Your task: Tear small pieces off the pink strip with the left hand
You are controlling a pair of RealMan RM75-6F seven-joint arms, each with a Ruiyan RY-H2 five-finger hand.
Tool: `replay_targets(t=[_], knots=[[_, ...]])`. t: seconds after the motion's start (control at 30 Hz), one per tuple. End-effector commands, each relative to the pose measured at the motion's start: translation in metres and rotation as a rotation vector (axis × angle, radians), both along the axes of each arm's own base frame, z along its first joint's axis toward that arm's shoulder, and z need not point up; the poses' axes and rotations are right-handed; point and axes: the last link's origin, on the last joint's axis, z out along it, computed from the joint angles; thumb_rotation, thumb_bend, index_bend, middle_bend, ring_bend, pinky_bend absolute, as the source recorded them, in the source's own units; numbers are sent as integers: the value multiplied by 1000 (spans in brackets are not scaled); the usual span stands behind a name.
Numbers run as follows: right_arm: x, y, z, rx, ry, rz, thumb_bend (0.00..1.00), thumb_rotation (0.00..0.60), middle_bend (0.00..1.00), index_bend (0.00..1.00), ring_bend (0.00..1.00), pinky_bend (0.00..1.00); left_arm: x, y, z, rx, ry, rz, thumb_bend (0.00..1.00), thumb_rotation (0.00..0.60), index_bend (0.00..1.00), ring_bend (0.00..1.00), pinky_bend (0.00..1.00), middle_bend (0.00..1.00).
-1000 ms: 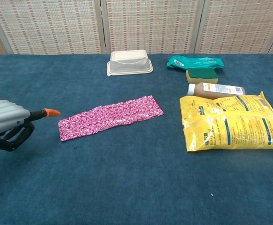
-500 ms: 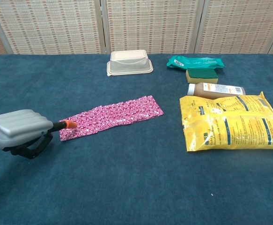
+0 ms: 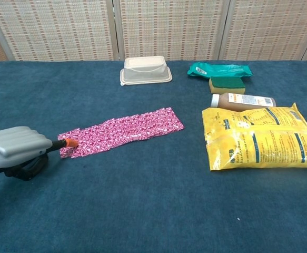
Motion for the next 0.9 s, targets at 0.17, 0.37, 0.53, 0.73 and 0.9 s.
replay_targets(t=[0.17, 0.37, 0.53, 0.73, 0.9], knots=[[0, 1, 0, 3, -1, 1, 246, 600, 0, 0, 0, 208, -17, -13, 11, 11, 34, 23, 804, 600, 209, 687, 506, 641], [0, 0, -1, 8, 2, -5, 246, 600, 0, 0, 0, 208, -33, -30, 28, 34, 54, 33, 803, 600, 211, 687, 508, 641], [0, 0, -2, 15, 6, -4, 247, 600, 0, 0, 0, 208, -45, -43, 44, 60, 73, 46, 803, 600, 213, 686, 511, 641], [0, 1, -3, 24, 7, -5, 246, 600, 0, 0, 0, 209, -51, -52, 57, 85, 86, 44, 806, 600, 369, 687, 513, 641], [0, 0, -4, 28, 8, -8, 247, 600, 0, 0, 0, 208, -40, -48, 59, 117, 35, 9, 806, 600, 312, 686, 515, 640]])
